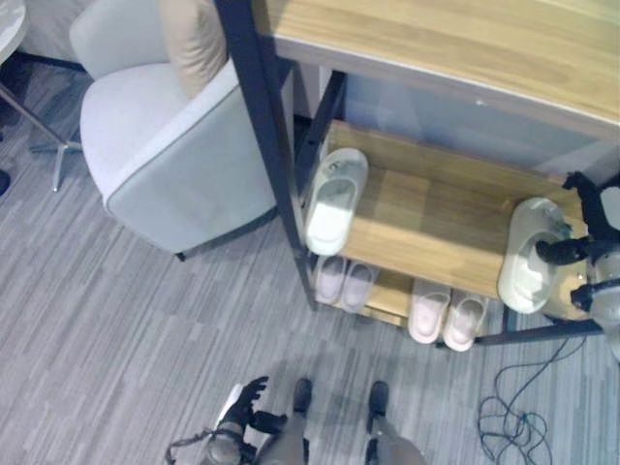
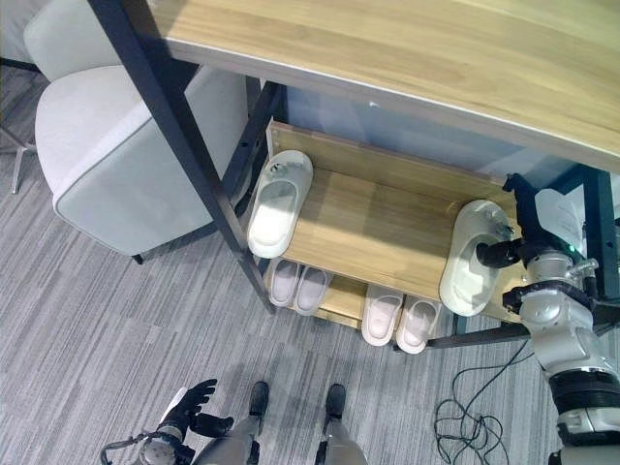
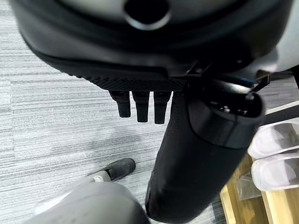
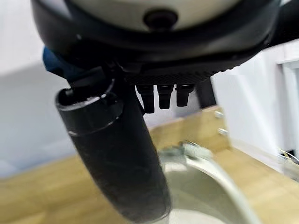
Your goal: Arrange the slippers neatly on the shoe rack.
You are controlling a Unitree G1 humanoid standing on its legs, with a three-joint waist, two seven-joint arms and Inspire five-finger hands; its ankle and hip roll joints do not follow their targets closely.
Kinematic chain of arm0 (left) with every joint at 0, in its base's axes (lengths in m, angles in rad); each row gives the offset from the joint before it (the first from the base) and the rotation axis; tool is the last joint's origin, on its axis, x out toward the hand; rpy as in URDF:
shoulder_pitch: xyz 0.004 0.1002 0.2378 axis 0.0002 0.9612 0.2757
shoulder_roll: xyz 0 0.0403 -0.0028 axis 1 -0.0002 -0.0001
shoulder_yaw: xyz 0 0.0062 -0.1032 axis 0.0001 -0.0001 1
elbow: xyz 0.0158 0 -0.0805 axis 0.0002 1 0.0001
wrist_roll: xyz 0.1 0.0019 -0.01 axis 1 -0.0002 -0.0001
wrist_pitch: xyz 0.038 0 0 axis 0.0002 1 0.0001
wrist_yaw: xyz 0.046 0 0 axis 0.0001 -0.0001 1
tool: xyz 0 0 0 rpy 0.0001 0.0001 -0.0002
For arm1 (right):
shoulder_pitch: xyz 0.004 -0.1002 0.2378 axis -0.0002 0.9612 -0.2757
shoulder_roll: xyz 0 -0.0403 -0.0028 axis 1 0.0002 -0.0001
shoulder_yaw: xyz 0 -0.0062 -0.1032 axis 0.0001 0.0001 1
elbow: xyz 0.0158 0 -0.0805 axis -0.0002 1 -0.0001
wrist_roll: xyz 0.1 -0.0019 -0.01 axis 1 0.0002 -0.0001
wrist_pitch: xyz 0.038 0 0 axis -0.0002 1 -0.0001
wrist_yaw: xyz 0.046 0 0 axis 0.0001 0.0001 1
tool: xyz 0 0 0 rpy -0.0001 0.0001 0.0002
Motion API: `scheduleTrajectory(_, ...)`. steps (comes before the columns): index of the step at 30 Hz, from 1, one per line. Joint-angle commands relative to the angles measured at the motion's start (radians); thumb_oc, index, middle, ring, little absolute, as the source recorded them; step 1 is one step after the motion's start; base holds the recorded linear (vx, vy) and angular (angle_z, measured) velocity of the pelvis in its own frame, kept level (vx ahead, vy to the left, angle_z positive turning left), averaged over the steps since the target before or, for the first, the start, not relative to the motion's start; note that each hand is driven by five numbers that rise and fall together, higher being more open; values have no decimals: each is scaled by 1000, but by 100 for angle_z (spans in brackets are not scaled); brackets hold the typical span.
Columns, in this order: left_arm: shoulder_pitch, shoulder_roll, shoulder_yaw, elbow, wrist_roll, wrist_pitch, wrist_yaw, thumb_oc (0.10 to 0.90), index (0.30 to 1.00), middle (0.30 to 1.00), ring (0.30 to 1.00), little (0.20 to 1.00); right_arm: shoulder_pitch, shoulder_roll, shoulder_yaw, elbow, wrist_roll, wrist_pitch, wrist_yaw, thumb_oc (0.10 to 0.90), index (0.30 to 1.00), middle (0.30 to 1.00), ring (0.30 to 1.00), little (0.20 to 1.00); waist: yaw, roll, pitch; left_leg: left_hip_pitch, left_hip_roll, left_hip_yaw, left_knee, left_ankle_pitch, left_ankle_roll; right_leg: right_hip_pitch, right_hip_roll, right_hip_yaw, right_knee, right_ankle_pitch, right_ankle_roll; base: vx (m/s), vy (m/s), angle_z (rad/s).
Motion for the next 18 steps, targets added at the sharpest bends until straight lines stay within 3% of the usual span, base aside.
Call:
scheduleTrajectory(1, -33, -9, -51, 47, -35, -25, 26, 800, 900, 900, 900, 900, -147, -61, -34, 42, 61, -34, -53, 576, 564, 564, 564, 564, 28, -10, -28, -18, 2, -53, -5, -55, -29, 88, -16, -18, -1, -106, 71, 2, 8, 13)
scheduleTrajectory(2, -31, -9, -48, 47, -36, -24, 23, 800, 900, 900, 900, 900, -133, -56, -25, 26, 63, -33, -31, 413, 319, 319, 319, 319, 26, -11, -26, -17, 2, -55, -5, -56, -29, 90, -16, -21, -1, -107, 71, -3, 5, 12)
scheduleTrajectory(3, -31, -9, -48, 47, -35, -24, 23, 800, 900, 900, 900, 900, -132, -56, -26, 25, 63, -33, -31, 400, 300, 300, 300, 300, 26, -11, -26, -17, 2, -56, -5, -56, -29, 90, -16, -21, -1, -107, 71, -3, 4, 10)
scheduleTrajectory(9, -36, -11, -46, 59, -27, -18, 18, 800, 900, 900, 900, 900, -73, -14, -38, 1, 87, -53, -12, 400, 300, 300, 300, 300, 27, -18, -17, -13, 2, -59, -5, -58, -27, 97, -16, -27, -1, -109, 71, -1, -1, 2)
scheduleTrajectory(18, -52, -9, -32, 45, -2, -23, 23, 800, 900, 900, 900, 900, 7, 36, -140, -319, 51, -136, -54, 400, 300, 300, 300, 300, 24, -27, -5, -2, 6, -61, -5, -63, -26, 103, -15, -25, -1, -110, 71, 0, 0, 0)
